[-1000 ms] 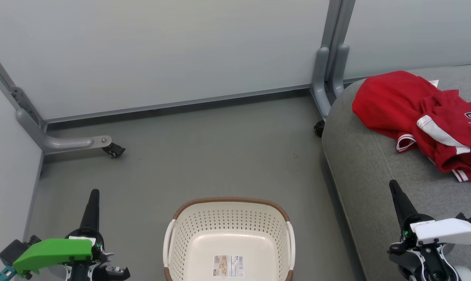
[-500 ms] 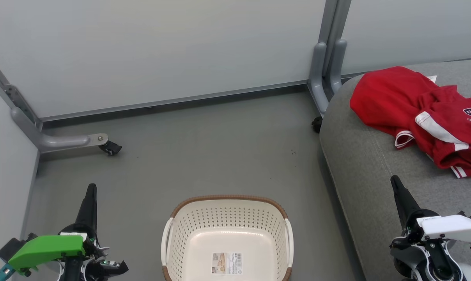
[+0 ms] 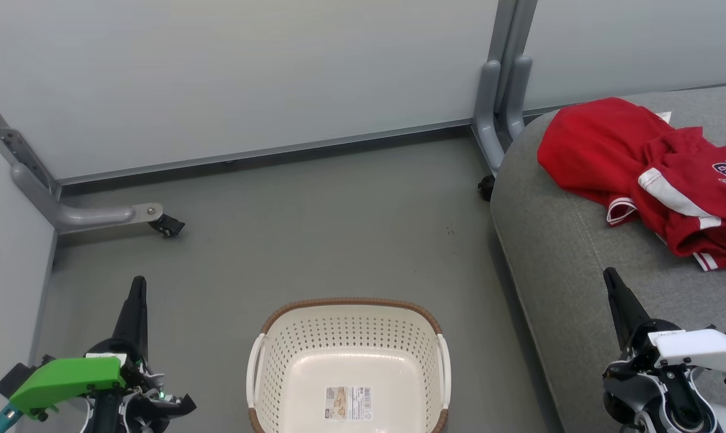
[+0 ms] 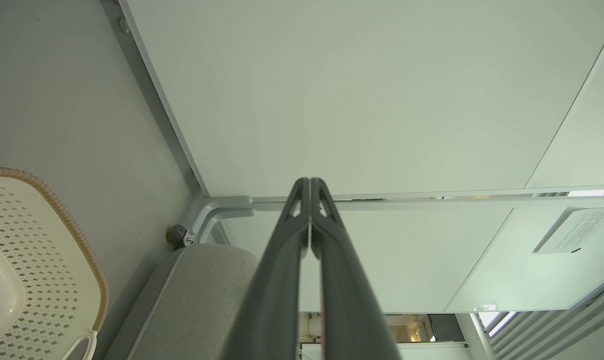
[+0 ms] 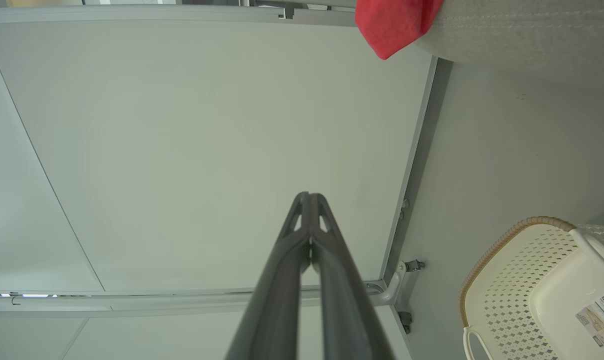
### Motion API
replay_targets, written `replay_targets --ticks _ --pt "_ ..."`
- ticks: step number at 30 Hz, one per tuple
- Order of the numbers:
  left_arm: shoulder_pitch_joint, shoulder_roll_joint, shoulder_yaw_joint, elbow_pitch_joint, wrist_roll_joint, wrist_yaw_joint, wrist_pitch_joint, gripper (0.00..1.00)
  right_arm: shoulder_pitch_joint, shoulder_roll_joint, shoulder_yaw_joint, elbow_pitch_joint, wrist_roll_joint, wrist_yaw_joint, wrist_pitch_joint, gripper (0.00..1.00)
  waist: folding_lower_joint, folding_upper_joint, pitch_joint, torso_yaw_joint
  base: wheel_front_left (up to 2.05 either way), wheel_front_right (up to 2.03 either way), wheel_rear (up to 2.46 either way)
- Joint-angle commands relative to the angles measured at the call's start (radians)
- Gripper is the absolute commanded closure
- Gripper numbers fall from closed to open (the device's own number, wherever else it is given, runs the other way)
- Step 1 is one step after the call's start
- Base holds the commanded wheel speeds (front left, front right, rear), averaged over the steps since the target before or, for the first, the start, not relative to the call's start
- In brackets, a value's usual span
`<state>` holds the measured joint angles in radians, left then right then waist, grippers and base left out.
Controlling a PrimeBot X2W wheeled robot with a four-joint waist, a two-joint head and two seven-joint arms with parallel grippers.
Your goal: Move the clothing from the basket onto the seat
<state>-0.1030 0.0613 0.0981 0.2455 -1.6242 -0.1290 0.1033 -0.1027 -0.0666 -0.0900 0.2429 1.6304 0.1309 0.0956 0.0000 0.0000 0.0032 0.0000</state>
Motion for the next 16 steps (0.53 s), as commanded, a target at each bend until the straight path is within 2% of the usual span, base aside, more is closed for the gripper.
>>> replay_targets --ticks 1,16 --pt "-0.011 0.000 0.005 0.000 -0.001 -0.005 0.001 1.00 -0.009 -0.001 -0.003 0.003 0.003 0.000 0.002 1.00 0.0000 0.0000 0.000 0.000 0.00 0.00 0.00" --pt "-0.011 -0.002 0.008 0.001 0.003 -0.005 0.004 1.00 -0.009 0.001 -0.008 0.003 -0.002 0.000 0.007 1.00 0.0000 0.0000 0.000 0.000 0.00 0.00 0.00"
